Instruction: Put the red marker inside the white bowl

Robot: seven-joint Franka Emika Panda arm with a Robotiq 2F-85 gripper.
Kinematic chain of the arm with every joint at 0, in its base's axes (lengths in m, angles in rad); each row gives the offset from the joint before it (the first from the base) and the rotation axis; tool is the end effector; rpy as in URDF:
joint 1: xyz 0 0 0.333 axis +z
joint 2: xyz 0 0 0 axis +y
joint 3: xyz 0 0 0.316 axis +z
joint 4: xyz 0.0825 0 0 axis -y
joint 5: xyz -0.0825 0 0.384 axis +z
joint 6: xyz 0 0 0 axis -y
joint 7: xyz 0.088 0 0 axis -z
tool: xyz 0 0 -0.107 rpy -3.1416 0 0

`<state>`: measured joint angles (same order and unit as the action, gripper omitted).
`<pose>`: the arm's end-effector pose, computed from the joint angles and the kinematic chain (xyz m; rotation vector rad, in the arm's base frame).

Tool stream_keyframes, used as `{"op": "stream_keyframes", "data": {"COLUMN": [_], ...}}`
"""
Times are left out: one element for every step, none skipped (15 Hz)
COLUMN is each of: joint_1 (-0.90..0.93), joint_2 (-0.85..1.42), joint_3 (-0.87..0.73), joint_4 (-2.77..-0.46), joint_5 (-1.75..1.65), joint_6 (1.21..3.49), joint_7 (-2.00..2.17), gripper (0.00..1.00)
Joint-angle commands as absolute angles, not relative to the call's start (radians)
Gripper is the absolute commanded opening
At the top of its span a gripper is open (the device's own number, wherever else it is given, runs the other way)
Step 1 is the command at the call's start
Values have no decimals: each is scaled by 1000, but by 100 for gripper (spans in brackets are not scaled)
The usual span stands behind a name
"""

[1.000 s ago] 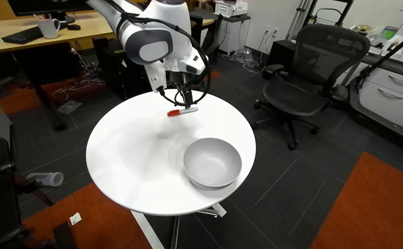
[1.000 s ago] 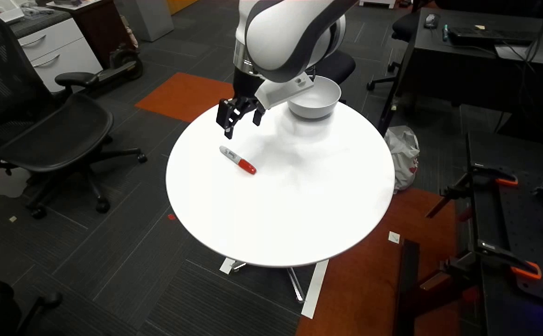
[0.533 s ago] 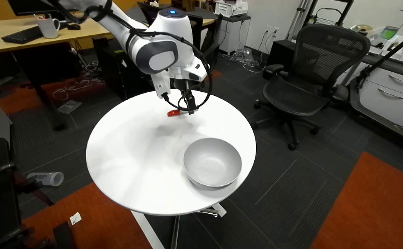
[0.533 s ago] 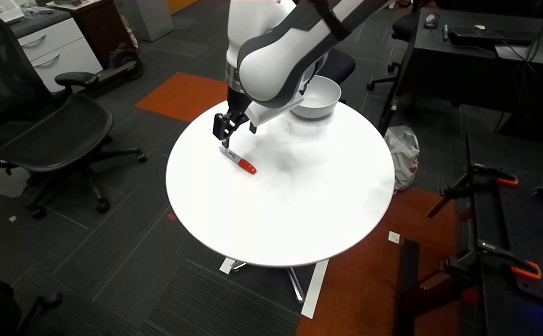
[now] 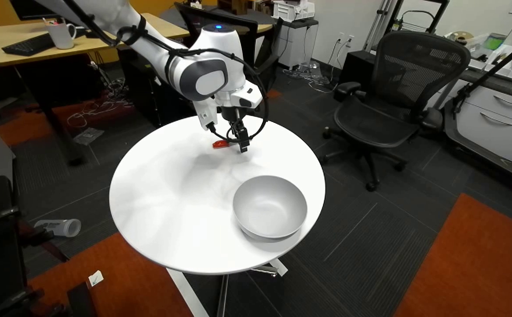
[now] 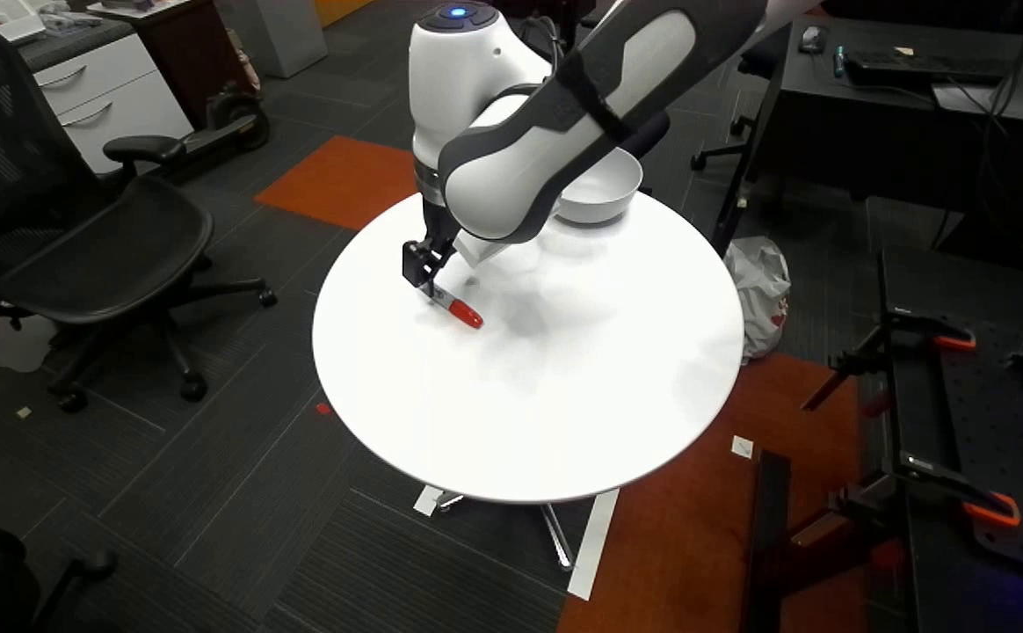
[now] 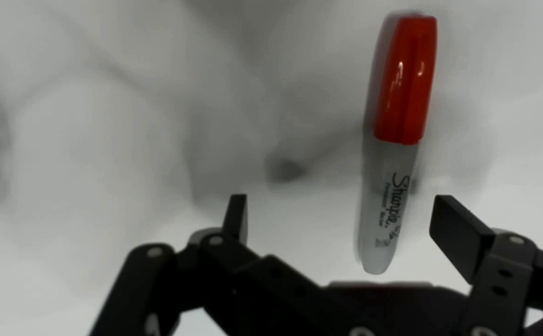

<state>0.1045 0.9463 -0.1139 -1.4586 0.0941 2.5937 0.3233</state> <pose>0.7310 0.0075 0.1365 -3.0777 0.5477 -0.3107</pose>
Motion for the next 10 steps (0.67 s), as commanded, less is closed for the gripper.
{"op": "stream_keyframes", "data": {"joint_1": [130,131,132,135,138,138,137,137,136,136], "joint_2": [984,991,997,1002,1008,1012,1017,1020,1023,1025], "joint_3": [-141,-143,-144,-146,-150,-151,-151,-151,-151,-150], "joint_4": [-1385,-1374,-1364,-1358,-1349,-1342,-1336,-1331,-1326,-1321], "joint_5": [58,53,50,45,40,35,31,28,26,26], "joint_6": [2512,2498,2486,2486,2482,2479,2477,2473,2473,2472], "joint_7": [367,366,366,368,372,373,374,379,381,380], "gripper": [100,100,100,75,72,66,57,50,43,34]}}
